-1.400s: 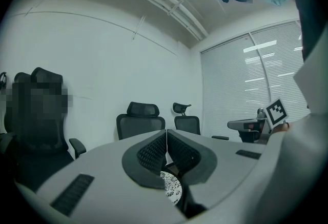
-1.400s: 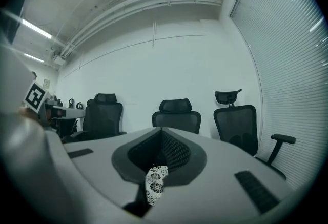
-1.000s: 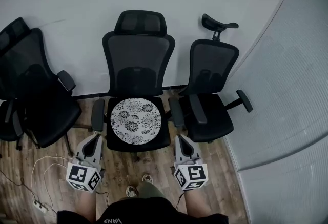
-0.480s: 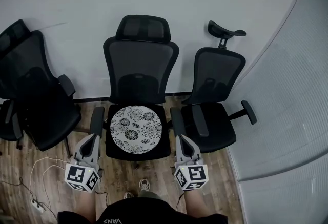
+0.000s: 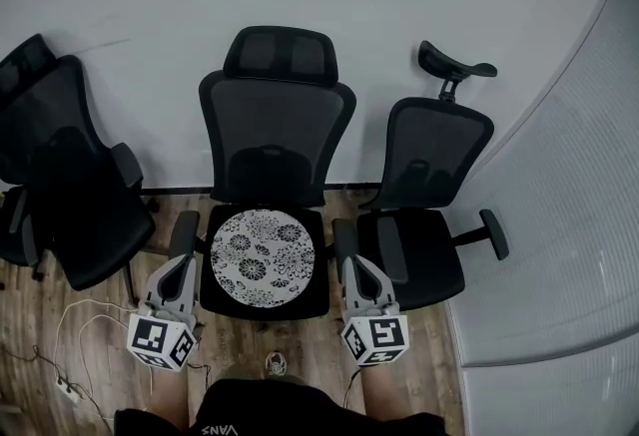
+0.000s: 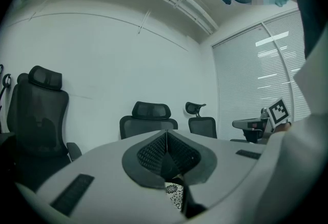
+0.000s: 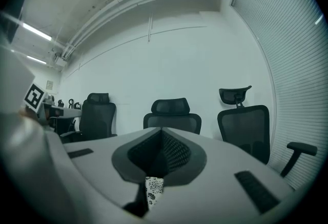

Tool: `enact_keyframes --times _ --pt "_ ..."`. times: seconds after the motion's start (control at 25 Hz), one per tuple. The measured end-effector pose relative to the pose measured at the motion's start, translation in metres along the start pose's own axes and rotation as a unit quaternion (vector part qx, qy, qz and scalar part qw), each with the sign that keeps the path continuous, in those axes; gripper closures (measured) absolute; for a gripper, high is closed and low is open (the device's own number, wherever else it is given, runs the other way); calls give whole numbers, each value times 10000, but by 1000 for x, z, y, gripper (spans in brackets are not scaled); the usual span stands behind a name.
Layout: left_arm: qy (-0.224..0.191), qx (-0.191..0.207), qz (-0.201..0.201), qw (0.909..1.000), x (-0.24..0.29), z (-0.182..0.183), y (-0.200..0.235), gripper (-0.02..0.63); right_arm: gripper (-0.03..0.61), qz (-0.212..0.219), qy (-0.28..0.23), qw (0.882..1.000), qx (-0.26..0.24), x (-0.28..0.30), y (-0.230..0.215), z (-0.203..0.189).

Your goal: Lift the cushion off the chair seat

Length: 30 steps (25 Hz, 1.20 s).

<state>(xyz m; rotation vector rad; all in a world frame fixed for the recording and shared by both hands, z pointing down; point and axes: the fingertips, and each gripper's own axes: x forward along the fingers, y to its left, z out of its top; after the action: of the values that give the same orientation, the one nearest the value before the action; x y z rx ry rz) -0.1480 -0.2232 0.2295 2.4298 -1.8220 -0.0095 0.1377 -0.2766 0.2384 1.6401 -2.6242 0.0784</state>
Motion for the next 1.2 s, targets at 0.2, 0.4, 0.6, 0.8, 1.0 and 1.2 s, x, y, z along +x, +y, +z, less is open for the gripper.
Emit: enact_keyframes --times 0.2,0.4,0.6,0.8,1.0,1.2 --pt "158 -53 129 9998 12 -6 8 598 561 67 68 9999 77 18 -6 -5" --pt "196 -50 66 9998 34 -8 29 598 561 -32 119 9999 82 43 -9 -6" --pt "173 -77 -133 9997 63 -2 45 598 561 -191 152 9997 25 65 -11 0" --pt "179 -69 -325 9993 87 4 61 598 561 -305 104 9995 1 90 -6 5" --pt "158 -52 -425 9990 98 7 85 598 561 -467 65 9989 20 110 1 7" --pt "114 -56 -521 9986 104 7 106 598 561 -590 61 9982 6 122 11 6"
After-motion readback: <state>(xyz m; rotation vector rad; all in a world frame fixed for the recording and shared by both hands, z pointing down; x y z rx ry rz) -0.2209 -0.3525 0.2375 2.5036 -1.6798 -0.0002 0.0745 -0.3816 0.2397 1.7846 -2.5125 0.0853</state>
